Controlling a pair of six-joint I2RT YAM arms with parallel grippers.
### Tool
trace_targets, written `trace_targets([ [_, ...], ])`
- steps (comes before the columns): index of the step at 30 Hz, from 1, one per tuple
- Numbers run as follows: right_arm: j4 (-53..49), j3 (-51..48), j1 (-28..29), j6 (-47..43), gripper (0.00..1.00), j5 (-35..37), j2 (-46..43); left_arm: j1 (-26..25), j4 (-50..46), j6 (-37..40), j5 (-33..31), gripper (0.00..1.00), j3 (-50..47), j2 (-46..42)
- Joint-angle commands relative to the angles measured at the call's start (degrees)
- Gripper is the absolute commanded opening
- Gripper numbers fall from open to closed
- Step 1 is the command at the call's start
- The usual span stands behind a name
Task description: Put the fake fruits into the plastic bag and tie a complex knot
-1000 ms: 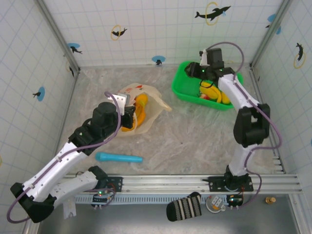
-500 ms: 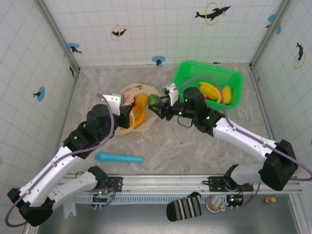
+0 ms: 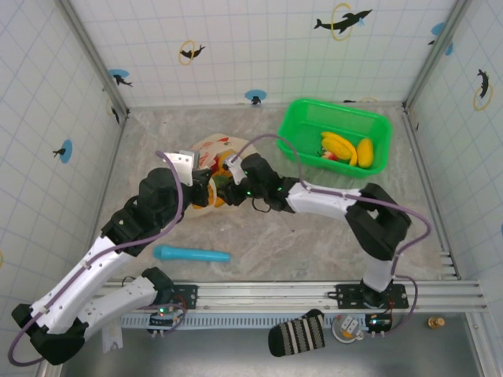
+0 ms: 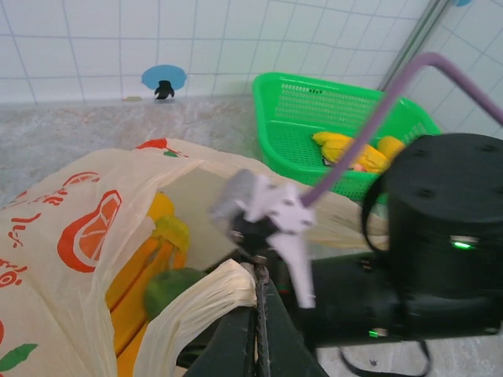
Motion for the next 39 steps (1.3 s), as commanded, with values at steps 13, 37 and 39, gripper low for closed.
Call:
trace_targets([
  [13,15.16,9.64,-0.58,12.5,0.85,-9.93,12.61,-0.32,0.13,0.27,-0.31,0.0,1.96,-0.32],
  [37,8.34,-6.68,-4.24,12.58,0.64,-8.08,-14.62,-0.32,-0.15,0.02,-0.62,0.0,0.72,-2.42],
  [39,8.4,-8.63,-5.31,13.13,0.64,-8.4,-18.33,-0.32,-0.54,0.3,-0.81,0.0,0.56,-2.51],
])
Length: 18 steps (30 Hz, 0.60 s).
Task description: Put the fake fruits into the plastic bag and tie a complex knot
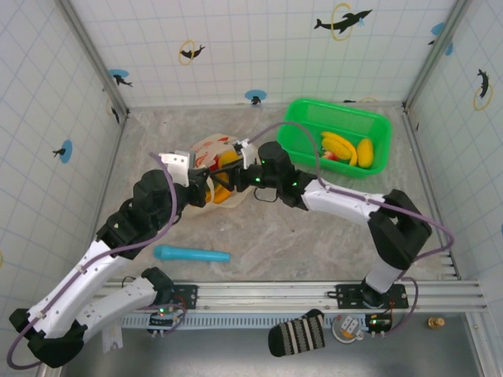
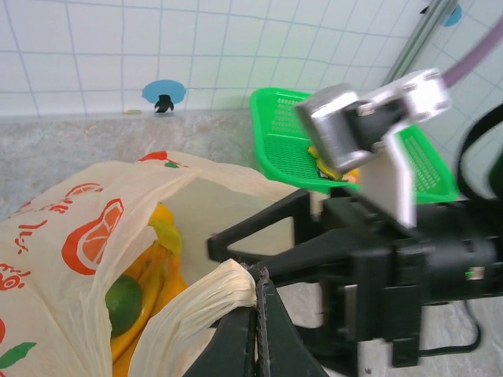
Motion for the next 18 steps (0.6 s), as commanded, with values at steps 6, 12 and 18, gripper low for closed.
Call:
trace_targets([
  [6,-10.14,-2.76,-6.1,-4.37,0.64,3.85,-16.07,-0.32,-0.53,0.73,-0.07,0.0,-0.36,-0.92],
  [12,-24.95,-1.57,-19.22,-5.22,0.64,16.92,-19.87,-0.32,0.16,0.9,1.24,0.0,-1.18,-0.03],
  [18,-32.81,2.51,-32.89,3.61,0.69,21.81,-11.3,-0.32,1.29,1.06,2.61,0.0,-1.68,1.31],
])
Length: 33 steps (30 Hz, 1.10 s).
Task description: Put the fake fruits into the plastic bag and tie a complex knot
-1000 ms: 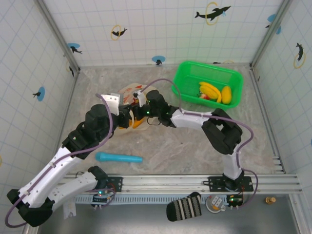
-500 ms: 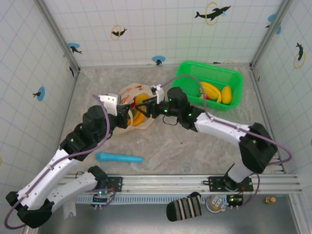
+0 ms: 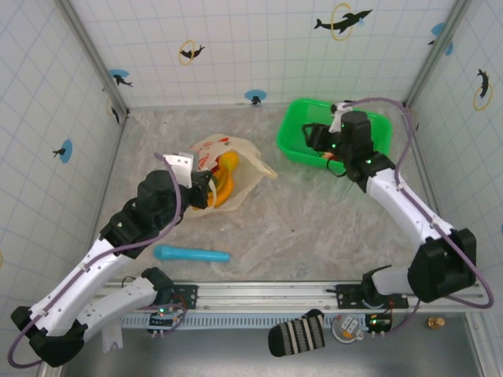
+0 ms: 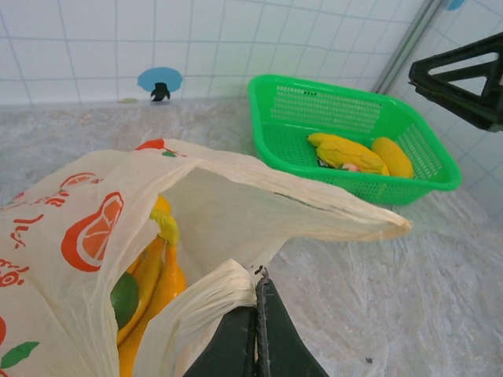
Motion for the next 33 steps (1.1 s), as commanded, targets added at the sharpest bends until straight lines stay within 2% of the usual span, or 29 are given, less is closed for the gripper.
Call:
trace_targets([
  [1,-7.79,4.32,-2.83,6.44,0.7,6.89,5.87,-0.32,1.35,1.04,1.53,0.0,-0.35,0.62],
  [3,-10.52,9.38,-3.88,8.34,0.71,8.45,11.44,-0.32,1.33,1.2,1.58,0.0,-0.26,1.17],
  [5,-13.75,15.86,-4.37,6.34,0.73,9.23,17.33,-0.32,1.27,1.3,1.75,0.0,-0.04,1.54],
  [7,-17.32,22.44,-4.57,0.59,0.75,11.81,23.36,-0.32,1.31,1.34,1.93,0.0,0.09,1.65],
  [9,-21.18,29.66,-4.42,-11.4,0.79,9.9,29.78,-0.32,1.32,1.51,2.12,0.0,0.09,1.83],
  [12,-27.91,38.21,-4.81,-20.35,0.87,17.15,37.18,-0.32,1.57,1.82,2.5,0.0,-0.17,2.4],
  [14,-28.37,39.45,-6.21,-22.01,0.91,17.97,39.56,-0.32,1.79,2.08,2.88,0.0,-0.03,3.25],
  [20,-28.17,38.9,-10.23,-21.56,0.93,12.34,44.23,-0.32,1.4,4.57,2.96,0.0,1.25,5.68],
  [23,-28.08,38.87,-10.93,-21.39,1.0,11.99,46.59,-0.32,2.06,4.64,3.37,0.0,1.03,6.33],
  [26,-27.51,39.19,-11.35,-21.2,1.0,11.61,49.02,-0.32,2.44,4.49,3.86,0.0,0.95,7.09],
  [33,-27.8,42.53,-12.74,-18.89,0.96,4.0,54.78,-0.33,2.76,3.98,4.04,0.0,0.97,7.83],
])
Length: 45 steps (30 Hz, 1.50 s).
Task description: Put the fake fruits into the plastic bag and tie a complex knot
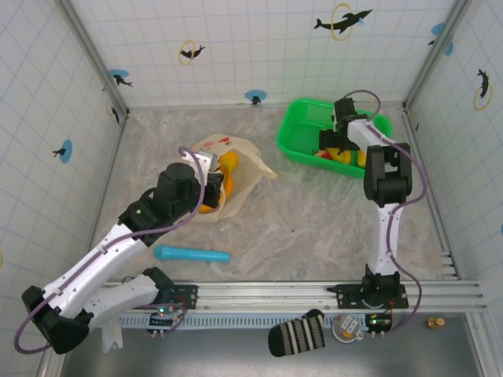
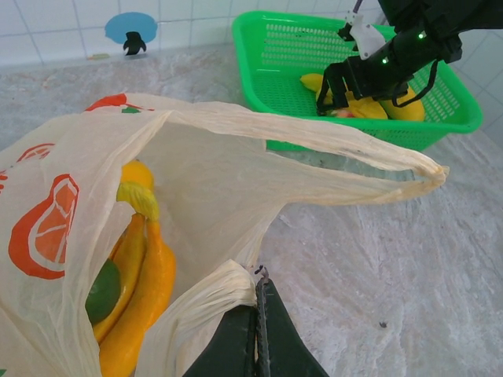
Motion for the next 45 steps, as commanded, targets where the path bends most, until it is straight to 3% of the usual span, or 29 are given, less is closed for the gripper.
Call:
trace_targets([
  [1,-0.58,2.96,-0.65,1.2,0.94,-4.34,2.34,-0.32,1.5,0.77,0.7,0.0,1.15,0.25],
  [9,3.83,2.3,-1.67,3.22,0.69,-4.0,0.53,-0.32,1.69,0.25,1.0,0.0,1.58,1.15],
  [15,6.93,-0.23,-2.13,3.59,0.61,-2.07,-3.95,-0.32,1.95,-0.11,1.07,0.0,1.52,1.09],
  [21,10.68,-4.29,-2.32,3.45,0.59,-1.72,-8.9,-0.32,1.86,-0.11,0.97,0.0,1.55,0.57],
  [25,7.89,-2.67,-2.61,3.45,0.63,-3.82,-6.63,-0.32,1.96,-0.12,1.01,0.0,1.23,0.33],
  [29,6.75,-2.1,-2.59,3.76,0.9,-5.09,-5.15,-0.32,1.8,-0.12,1.29,0.0,1.3,0.41],
  [33,10.04,-4.27,-2.76,3.62,0.98,-7.22,-7.1,-0.32,1.26,-0.11,1.07,0.0,1.93,0.84],
  [36,11.56,-4.61,-3.39,4.49,0.95,-6.57,-6.91,-0.32,1.41,-0.11,1.05,0.0,2.29,1.27],
  [42,6.45,-0.29,-3.76,3.45,0.75,-2.5,-2.36,-0.32,1.52,-0.11,1.4,0.0,2.72,2.29],
  [45,8.22,-3.21,-3.9,3.41,0.67,-1.89,-3.22,-0.32,1.43,-0.01,1.4,0.0,2.98,2.49],
])
